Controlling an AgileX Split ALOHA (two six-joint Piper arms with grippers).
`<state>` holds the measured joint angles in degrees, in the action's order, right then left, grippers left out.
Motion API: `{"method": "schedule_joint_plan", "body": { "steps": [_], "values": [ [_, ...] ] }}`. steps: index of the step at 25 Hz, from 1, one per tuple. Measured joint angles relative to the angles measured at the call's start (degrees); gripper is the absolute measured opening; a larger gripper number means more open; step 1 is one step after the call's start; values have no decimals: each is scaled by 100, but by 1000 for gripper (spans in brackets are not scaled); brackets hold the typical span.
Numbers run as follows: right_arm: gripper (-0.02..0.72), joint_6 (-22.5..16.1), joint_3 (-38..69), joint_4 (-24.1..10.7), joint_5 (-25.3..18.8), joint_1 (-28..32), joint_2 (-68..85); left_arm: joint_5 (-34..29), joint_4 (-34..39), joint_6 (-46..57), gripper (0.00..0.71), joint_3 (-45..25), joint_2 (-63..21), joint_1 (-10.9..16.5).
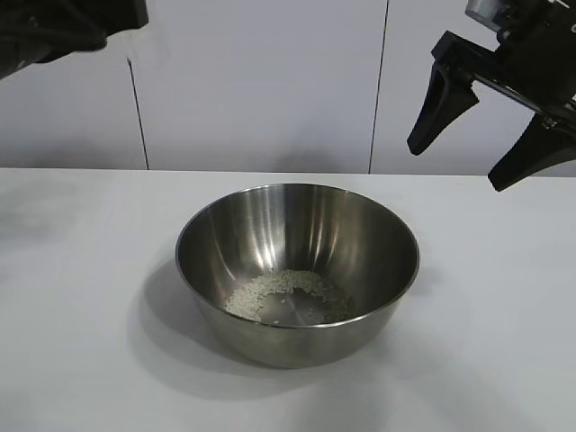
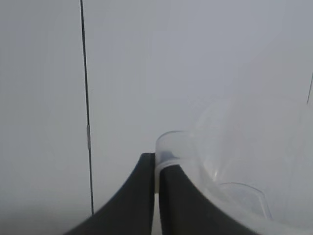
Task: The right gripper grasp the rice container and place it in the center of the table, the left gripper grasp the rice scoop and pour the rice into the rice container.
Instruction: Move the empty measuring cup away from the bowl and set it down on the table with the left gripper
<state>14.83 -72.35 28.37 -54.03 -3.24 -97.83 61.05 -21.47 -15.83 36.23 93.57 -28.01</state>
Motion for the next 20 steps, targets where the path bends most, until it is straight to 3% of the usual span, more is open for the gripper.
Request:
{"method": "schedule_joint_plan", "body": {
  "steps": [5, 9, 20],
  "values": [
    [642, 0, 0, 5, 33, 0, 0, 89, 1076, 173, 12, -600, 100, 584],
    [642, 0, 0, 11, 53, 0, 0, 329, 1476, 235, 12, -830, 547, 878],
    [642, 0, 0, 15, 61, 0, 0, 373, 1780, 457, 12, -903, 1844, 976]
  ]
}}
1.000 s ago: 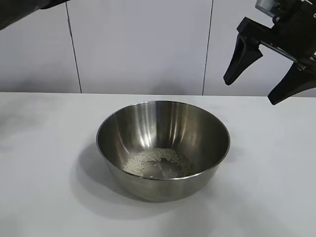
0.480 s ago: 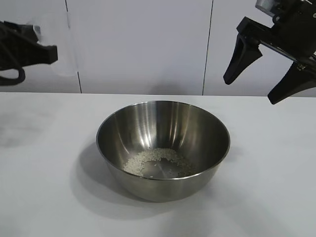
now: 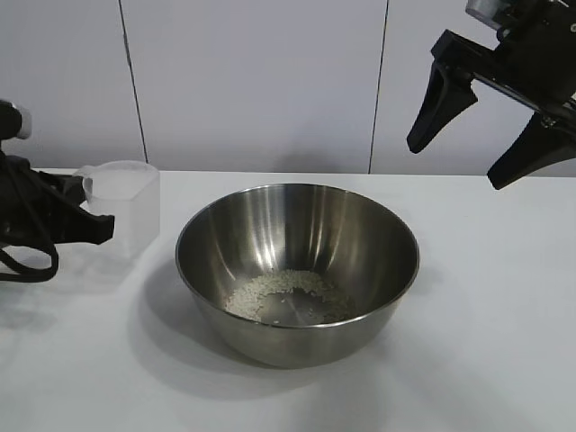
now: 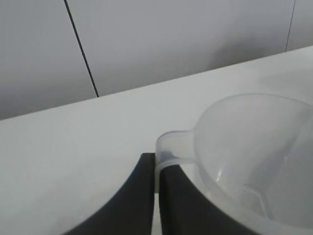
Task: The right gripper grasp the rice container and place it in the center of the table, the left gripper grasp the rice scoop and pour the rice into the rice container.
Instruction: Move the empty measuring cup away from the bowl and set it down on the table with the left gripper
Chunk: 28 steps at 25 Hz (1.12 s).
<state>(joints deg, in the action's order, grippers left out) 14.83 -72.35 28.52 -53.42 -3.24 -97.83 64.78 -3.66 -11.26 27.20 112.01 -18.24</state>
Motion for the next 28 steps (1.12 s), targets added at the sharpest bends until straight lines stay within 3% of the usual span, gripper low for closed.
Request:
{"method": "schedule_joint_plan", "body": {
  "steps": [9, 17, 21, 25, 28],
  "values": [
    [642, 0, 0, 0, 0, 0, 0, 17, 189, 0, 12, 125, 656, 10],
    [642, 0, 0, 0, 5, 0, 0, 60, 248, 0, 34, 155, 687, 10],
    [642, 0, 0, 0, 5, 0, 0, 67, 248, 0, 162, 146, 687, 10],
    [642, 0, 0, 0, 5, 0, 0, 86, 248, 0, 414, 61, 687, 10],
    [642, 0, 0, 0, 5, 0, 0, 109, 253, 0, 535, -63, 687, 10]
  ]
}}
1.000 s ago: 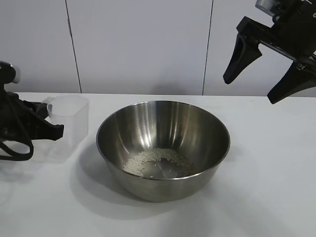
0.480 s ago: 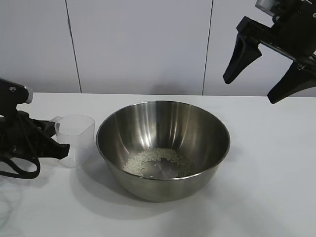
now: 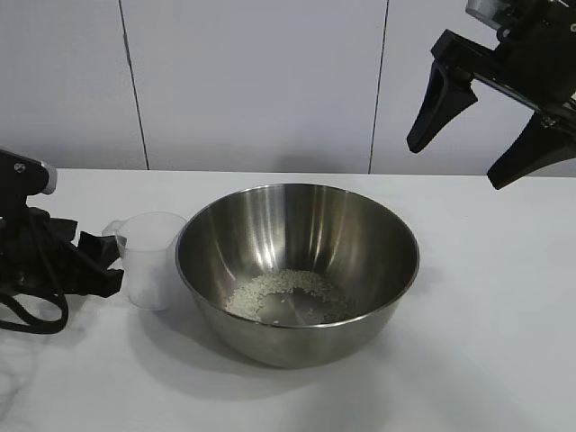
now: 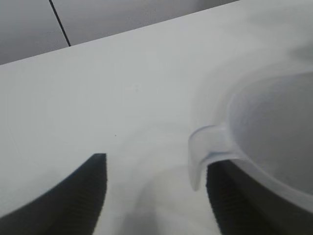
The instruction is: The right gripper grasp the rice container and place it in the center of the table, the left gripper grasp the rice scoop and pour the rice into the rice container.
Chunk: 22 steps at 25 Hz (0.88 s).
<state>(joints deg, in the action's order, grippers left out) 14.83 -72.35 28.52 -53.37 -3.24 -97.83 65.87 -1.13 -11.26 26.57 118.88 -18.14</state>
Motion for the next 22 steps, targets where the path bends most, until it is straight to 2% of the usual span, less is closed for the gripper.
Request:
{"method": "schedule_joint_plan", "body": {
  "steps": [6, 13, 15, 19, 22],
  "values": [
    [642, 0, 0, 0, 0, 0, 0, 6, 0, 0, 580, -639, -85, 0],
    [642, 0, 0, 0, 5, 0, 0, -43, 0, 550, 594, -1046, -918, 0],
    [642, 0, 0, 0, 11, 0, 0, -457, -5, 740, 594, -1041, -1323, 0],
    [642, 0, 0, 0, 21, 0, 0, -1670, -5, 878, 594, -1030, -2203, 0],
    [642, 0, 0, 0, 21, 0, 0, -3432, 2, 1038, 594, -632, -3013, 0]
  ]
}}
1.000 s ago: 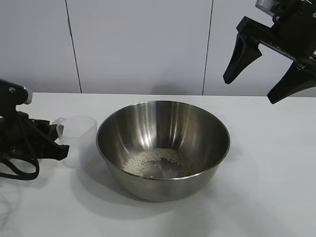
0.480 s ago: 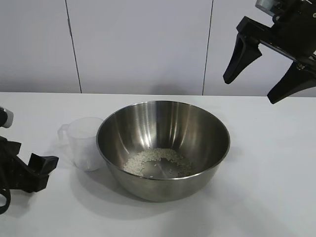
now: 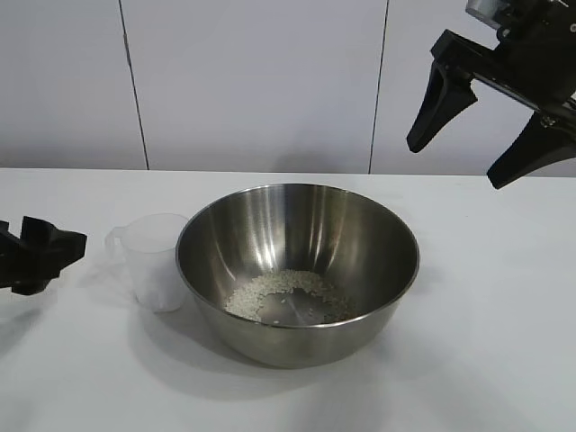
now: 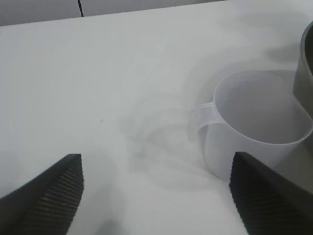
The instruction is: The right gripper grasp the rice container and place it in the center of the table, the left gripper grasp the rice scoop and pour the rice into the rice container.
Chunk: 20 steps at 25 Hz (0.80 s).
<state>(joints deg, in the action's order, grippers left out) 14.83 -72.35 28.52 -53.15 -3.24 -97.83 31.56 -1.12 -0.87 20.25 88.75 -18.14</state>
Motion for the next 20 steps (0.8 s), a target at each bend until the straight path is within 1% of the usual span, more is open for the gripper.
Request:
{"method": "schedule_joint_plan", "body": {
  "steps": [2, 3, 6, 9, 11, 13, 16, 17, 18, 20],
  "values": [
    [642, 0, 0, 0, 0, 0, 0, -1421, 112, 19, 594, 493, -495, 0],
    [642, 0, 0, 0, 0, 0, 0, -2307, 112, 30, 594, 821, -693, 0],
    [642, 0, 0, 0, 0, 0, 0, -4160, 161, 34, 594, 1930, -1036, 0],
    [642, 0, 0, 0, -21, 0, 0, -5996, -86, 29, 594, 3266, -1079, 5],
    [642, 0, 0, 0, -32, 0, 0, -6727, -357, -66, 594, 3953, -1017, 5],
    [642, 0, 0, 21, -40, 0, 0, -7029, -712, -253, 597, 4506, -927, 5],
    [642, 35, 0, 163, -40, 0, 0, -7477, -1309, -396, 604, 5046, -684, 5],
    [642, 47, 0, 252, -34, 0, 0, -7764, -1539, -454, 613, 5226, -548, 5],
    [642, 71, 0, 329, -21, 0, 0, -7991, -1766, -499, 624, 5318, -393, 5],
    [642, 134, 0, 452, 0, 0, 0, -8228, -2111, -598, 645, 5415, -97, 5]
  ]
}}
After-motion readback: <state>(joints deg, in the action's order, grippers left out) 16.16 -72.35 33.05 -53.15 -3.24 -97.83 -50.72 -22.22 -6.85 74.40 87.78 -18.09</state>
